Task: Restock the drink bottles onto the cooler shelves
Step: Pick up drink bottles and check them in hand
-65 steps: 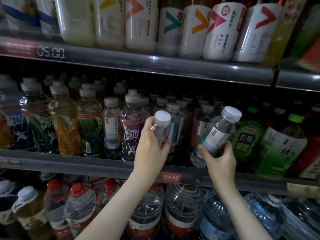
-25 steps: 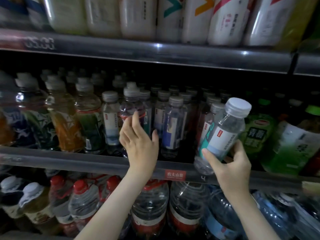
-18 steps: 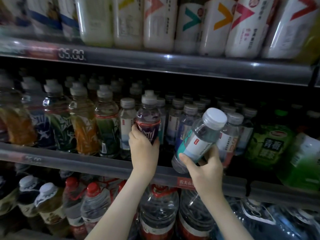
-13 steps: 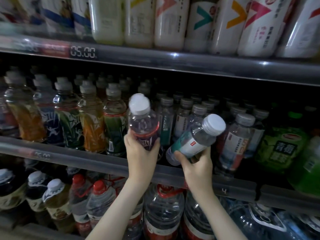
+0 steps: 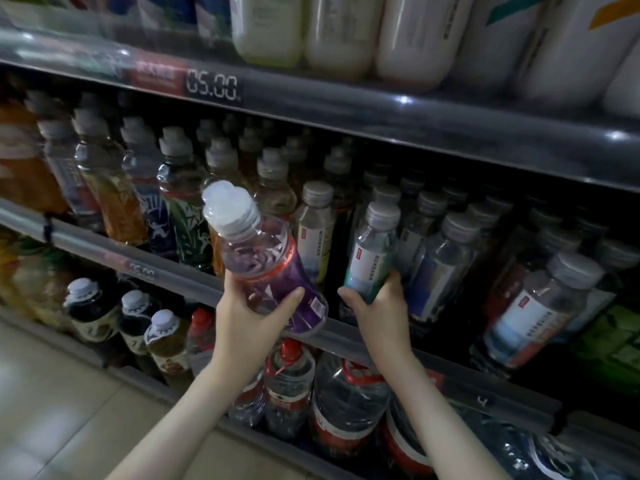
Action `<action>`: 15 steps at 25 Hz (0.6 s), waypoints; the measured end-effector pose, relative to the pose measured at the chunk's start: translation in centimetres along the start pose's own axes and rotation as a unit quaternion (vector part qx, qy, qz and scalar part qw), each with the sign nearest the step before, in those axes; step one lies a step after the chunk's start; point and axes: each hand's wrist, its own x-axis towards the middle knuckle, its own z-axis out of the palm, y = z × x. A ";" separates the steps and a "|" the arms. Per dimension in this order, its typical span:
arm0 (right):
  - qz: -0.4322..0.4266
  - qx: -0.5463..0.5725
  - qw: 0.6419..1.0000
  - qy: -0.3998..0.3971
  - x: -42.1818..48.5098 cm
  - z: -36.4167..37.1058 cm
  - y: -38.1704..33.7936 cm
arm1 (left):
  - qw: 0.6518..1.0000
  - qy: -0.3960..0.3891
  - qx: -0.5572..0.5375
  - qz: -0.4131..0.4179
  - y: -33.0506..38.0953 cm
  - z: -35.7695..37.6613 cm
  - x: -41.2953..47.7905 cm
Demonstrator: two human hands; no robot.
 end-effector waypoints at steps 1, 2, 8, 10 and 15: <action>0.020 -0.007 1.000 -0.013 -0.3 -0.3 -0.4 | 1.000 -0.009 0.009 -0.022 0.6 -0.2 -0.2; 0.033 -0.009 0.999 -0.015 -0.8 -0.7 -0.9 | 0.999 -0.024 0.019 -0.044 1.5 -0.4 -0.4; 0.130 0.110 0.962 -0.214 -7.4 -2.2 -10.0 | 0.967 -0.167 0.100 -0.164 7.6 -5.7 -0.7; 0.160 0.141 0.913 -0.348 -8.9 -1.7 -14.5 | 0.953 -0.214 0.133 -0.169 10.7 -8.2 -0.6; 0.144 0.098 0.922 -0.346 -10.8 -0.3 -23.1 | 0.909 -0.314 0.164 -0.220 16.7 -15.2 1.9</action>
